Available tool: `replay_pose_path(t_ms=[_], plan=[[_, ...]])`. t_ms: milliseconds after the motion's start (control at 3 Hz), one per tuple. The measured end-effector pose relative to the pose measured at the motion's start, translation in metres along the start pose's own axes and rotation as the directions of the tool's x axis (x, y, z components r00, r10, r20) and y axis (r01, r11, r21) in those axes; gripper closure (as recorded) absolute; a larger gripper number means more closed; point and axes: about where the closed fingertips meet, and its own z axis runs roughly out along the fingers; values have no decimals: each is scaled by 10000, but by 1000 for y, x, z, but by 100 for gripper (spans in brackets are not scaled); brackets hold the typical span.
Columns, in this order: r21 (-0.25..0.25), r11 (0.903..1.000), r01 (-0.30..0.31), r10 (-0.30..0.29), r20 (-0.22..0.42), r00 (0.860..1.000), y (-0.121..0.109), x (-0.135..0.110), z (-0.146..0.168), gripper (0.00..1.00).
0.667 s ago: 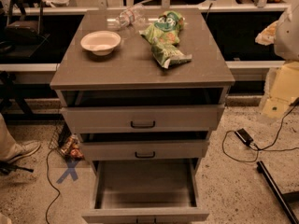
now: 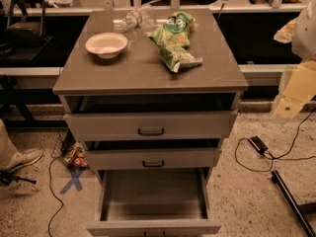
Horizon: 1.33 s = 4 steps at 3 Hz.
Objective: Place green jalapeno chip bag into bottom drawer
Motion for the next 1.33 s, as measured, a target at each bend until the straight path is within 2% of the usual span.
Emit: replay_pose_path(t_ms=[333,667,1000,1333], plan=[[635,9895,-1298,1257,641,9900,-48,4,13,0],[908,9448,-3148,3028,1246,9449,-113,3,47,0],[476,8918,-4498,4325,2014,8788,-159,-16,93,0],[-37,8701,-4929,4783,2481,8424,-191,-49,133,0]])
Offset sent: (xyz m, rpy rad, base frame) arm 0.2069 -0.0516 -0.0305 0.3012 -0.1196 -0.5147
